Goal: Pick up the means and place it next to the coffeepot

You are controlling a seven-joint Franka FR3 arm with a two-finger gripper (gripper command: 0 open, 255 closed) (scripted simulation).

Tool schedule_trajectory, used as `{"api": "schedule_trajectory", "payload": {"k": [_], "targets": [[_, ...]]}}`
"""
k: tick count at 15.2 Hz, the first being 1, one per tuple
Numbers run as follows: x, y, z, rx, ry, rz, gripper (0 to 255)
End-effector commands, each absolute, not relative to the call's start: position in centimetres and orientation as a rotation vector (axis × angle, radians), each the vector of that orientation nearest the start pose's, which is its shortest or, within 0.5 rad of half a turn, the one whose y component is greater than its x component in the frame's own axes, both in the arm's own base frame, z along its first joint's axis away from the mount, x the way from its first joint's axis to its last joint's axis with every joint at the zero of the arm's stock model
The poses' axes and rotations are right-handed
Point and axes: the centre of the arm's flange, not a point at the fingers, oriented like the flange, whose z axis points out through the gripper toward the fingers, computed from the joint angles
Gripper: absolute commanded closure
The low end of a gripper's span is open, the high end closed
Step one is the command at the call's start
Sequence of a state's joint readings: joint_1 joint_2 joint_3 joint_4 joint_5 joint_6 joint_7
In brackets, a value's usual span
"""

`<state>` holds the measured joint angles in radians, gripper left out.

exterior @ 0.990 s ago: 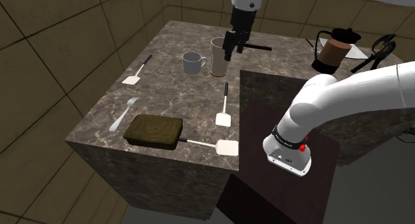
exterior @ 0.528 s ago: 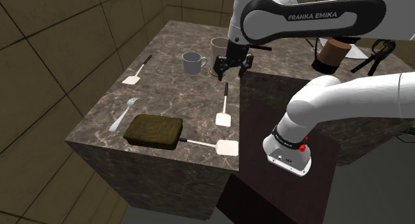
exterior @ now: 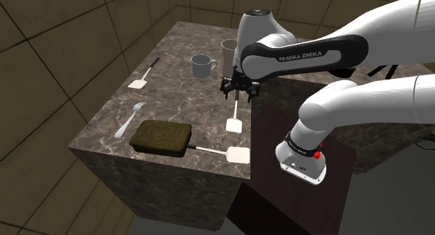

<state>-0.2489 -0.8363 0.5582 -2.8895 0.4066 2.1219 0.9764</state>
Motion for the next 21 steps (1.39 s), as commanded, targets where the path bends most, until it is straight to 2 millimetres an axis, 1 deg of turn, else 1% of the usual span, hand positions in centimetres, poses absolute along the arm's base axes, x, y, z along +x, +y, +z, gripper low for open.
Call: {"api": "schedule_trajectory", "payload": {"k": [1,5,12,13,21], "targets": [[29.2,7.8,35.7,-2.744,1.594,-0.091,0],[29.2,7.7,33.8,-2.744,1.594,-0.091,0],[29.2,7.7,33.9,-2.744,1.594,-0.091,0],[29.2,7.7,33.9,-2.744,1.594,-0.091,255],[29.2,7.7,33.9,-2.744,1.594,-0.091,255]]}}
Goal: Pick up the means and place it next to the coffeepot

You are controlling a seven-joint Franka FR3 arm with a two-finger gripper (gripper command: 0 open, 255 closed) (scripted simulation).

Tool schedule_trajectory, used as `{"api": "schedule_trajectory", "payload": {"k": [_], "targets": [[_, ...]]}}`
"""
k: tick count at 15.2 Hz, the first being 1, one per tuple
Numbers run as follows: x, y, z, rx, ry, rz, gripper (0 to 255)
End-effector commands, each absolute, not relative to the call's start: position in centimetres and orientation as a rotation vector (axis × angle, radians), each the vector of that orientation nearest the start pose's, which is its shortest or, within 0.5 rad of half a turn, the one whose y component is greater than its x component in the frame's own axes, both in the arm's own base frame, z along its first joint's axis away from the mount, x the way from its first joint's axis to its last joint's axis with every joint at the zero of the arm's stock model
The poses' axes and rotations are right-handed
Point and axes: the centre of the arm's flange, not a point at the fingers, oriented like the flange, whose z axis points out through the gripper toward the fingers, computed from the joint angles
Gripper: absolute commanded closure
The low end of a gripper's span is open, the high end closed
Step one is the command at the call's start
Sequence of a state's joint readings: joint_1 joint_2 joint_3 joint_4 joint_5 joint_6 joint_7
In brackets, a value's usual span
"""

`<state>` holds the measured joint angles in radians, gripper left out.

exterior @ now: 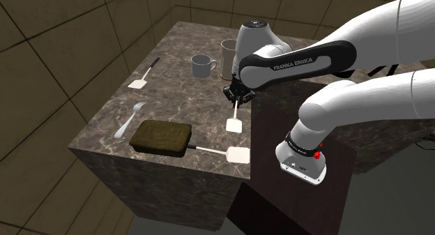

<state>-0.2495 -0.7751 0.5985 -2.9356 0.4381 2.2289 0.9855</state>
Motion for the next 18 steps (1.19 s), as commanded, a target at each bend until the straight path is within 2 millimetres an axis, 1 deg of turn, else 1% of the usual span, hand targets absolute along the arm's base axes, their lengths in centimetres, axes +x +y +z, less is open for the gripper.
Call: {"api": "schedule_trajectory", "payload": {"k": [1,18], "targets": [[29.2,7.7,33.9,-2.744,1.594,-0.091,255],[29.2,7.7,42.8,-2.744,1.594,-0.091,255]]}}
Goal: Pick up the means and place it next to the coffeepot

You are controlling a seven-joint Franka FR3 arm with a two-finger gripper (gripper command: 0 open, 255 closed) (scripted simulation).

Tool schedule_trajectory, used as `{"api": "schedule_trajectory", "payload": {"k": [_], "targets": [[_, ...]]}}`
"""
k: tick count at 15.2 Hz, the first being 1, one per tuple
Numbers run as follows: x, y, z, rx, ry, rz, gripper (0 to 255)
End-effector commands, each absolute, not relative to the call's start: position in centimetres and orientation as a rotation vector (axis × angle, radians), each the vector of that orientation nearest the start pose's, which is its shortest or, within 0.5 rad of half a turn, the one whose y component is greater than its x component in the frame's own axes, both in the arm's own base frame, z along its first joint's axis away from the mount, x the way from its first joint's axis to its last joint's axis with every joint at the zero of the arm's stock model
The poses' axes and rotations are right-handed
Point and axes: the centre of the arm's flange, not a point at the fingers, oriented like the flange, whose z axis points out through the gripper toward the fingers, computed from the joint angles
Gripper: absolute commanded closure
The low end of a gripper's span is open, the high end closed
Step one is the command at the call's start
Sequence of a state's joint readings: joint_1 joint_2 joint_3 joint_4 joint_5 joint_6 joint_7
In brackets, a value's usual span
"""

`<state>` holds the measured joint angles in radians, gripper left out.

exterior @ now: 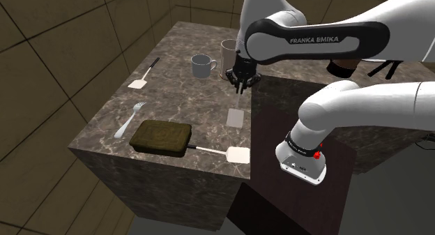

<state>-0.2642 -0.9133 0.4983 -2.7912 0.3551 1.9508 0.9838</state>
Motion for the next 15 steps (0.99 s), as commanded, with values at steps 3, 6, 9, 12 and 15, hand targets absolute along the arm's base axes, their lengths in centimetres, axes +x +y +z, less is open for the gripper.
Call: {"api": "schedule_trajectory", "payload": {"k": [3,6,9,12,15], "targets": [[29.2,7.7,44.4,-2.744,1.594,-0.091,255],[29.2,7.7,46.0,-2.744,1.594,-0.091,255],[29.2,7.7,47.6,-2.744,1.594,-0.091,255],[29.2,7.7,49.2,-2.744,1.594,-0.091,255],[29.2,7.7,50.7,-2.744,1.594,-0.091,255]]}}
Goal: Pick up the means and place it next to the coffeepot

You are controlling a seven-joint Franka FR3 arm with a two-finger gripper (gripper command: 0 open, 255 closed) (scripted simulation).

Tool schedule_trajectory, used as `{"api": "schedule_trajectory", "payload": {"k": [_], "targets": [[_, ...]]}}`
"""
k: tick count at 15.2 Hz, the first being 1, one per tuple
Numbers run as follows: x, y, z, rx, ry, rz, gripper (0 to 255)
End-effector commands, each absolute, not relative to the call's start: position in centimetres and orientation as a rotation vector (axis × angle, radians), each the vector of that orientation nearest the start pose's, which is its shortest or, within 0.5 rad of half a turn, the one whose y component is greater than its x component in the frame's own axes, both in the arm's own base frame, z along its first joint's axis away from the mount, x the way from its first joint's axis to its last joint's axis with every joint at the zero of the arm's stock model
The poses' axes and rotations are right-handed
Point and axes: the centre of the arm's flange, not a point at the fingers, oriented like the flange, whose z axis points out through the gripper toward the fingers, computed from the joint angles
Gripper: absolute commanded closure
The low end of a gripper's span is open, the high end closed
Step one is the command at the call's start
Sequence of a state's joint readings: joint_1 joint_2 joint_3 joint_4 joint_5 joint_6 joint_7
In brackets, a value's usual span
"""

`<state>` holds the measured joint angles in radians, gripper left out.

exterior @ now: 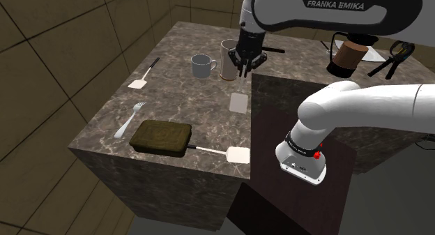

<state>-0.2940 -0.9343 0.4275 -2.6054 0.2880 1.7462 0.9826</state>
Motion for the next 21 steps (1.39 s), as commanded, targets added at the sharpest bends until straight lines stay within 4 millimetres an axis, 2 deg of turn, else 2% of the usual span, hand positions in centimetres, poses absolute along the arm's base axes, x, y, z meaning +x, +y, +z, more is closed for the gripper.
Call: {"api": "schedule_trajectory", "payload": {"k": [1,21], "targets": [[29.2,7.7,51.3,-2.744,1.594,-0.091,255],[29.2,7.7,61.8,-2.744,1.594,-0.091,255]]}}
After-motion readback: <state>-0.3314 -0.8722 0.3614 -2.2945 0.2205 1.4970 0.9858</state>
